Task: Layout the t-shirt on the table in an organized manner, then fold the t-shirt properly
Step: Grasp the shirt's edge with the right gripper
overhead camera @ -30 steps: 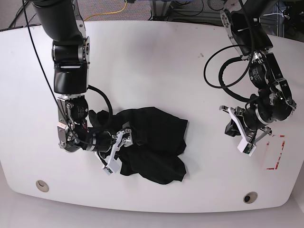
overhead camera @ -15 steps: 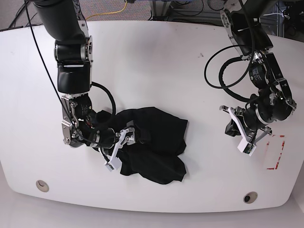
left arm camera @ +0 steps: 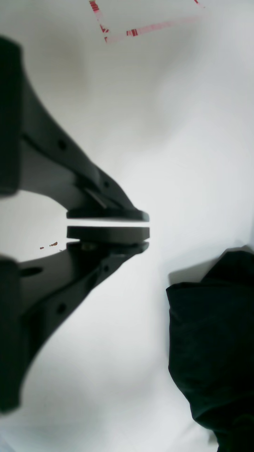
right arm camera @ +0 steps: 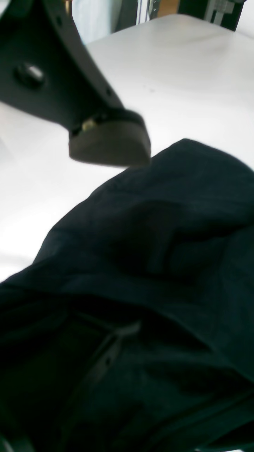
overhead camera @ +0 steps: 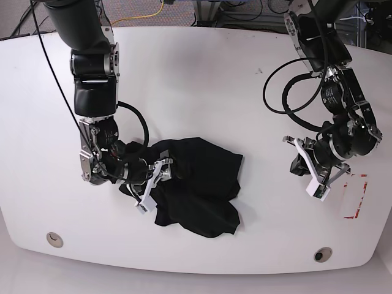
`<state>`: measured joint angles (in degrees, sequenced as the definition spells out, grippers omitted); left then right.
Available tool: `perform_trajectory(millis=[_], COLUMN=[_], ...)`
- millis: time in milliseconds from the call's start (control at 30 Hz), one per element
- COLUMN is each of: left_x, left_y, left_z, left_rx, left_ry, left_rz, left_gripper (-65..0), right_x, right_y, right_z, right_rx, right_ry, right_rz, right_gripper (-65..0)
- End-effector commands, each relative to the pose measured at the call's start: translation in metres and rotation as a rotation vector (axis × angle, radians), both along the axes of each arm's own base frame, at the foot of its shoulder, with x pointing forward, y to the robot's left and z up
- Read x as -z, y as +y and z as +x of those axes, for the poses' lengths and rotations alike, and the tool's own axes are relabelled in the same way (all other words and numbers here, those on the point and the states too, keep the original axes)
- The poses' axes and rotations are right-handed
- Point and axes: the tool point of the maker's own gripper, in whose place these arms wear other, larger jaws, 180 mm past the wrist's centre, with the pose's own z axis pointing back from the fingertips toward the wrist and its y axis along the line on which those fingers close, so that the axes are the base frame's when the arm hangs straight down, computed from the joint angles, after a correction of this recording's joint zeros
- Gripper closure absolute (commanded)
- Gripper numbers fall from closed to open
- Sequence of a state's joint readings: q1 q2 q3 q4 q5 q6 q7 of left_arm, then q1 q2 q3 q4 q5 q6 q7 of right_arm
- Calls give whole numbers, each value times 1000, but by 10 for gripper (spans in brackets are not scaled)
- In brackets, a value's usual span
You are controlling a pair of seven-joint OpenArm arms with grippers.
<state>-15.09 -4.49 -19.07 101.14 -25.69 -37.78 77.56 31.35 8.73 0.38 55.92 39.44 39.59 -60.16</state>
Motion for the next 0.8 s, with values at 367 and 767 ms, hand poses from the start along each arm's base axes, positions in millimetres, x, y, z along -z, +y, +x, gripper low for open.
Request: perform_trajectory(millis=[367, 767], left_x=[-12, -6], left_y=[-2, -4], left_z=[5, 1], left_rx=[10, 11], left_ry=[-44, -47], left_rz=[-7, -23], left_gripper=[0, 0], right_x=[-18, -107], right_y=[1, 6], right_z=[9, -2], right_rx=[-10, -133], right_ry=[-45, -347], right_rz=[15, -154], right_gripper=[0, 0])
